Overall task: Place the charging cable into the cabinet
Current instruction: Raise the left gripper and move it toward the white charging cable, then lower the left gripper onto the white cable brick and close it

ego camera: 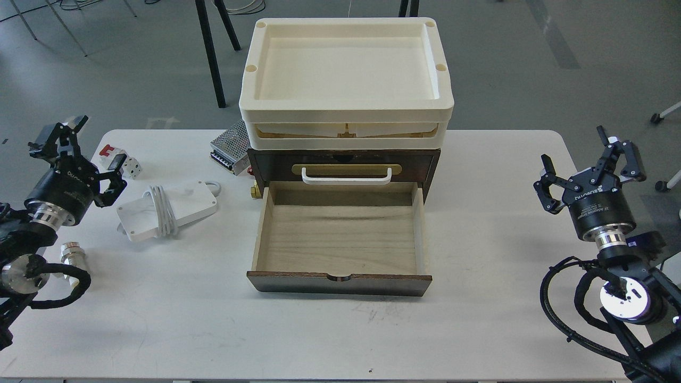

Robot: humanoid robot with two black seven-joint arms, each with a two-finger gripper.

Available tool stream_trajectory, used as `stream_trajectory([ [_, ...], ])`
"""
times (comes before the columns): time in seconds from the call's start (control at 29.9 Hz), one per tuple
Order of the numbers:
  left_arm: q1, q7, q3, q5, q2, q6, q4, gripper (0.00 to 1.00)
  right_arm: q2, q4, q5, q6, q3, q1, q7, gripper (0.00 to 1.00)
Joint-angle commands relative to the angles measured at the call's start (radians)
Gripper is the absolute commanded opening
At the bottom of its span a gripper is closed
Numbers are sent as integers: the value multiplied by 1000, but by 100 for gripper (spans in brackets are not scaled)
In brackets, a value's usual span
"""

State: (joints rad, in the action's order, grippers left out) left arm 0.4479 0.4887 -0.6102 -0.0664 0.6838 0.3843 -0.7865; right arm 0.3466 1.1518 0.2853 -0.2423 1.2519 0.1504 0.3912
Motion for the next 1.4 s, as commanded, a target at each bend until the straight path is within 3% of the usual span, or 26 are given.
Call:
stream_trajectory([
  [0.0,3,0,0,-4,0,-10,3,100,0,-1,0,0,-2,0,0,99],
  [0.13,8,0,-2,-3,5,22,-13,100,0,-1,0,0,0,0,0,100],
  [0.2,6,0,-5,0,6,103,6,100,0,-1,0,0,0,0,0,100],
  [0.4,32,0,1,-39,75,104,35,100,0,-1,0,0,0,0,0,100],
  [0.6,135,0,6,-511,221,104,33,98,0,-1,0,0,1,0,1,99],
  [0.64,147,0,6,-605,233,96,33,97,0,-1,0,0,1,0,1,100],
  [0.77,167,0,4,-956,279,-83,21,95,2,-1,0,-2,3,0,1,100],
  [0.84,176,0,6,-1091,296,-113,15,95,0,-1,0,-2,3,0,1,100],
  [1.1,238,0,26,-1518,336,-113,-37,97,2,-1,0,-3,6,0,1,99],
  [1.37,261,0,173,-1593,318,-108,-119,99,2,-1,0,-5,9,0,1,100],
])
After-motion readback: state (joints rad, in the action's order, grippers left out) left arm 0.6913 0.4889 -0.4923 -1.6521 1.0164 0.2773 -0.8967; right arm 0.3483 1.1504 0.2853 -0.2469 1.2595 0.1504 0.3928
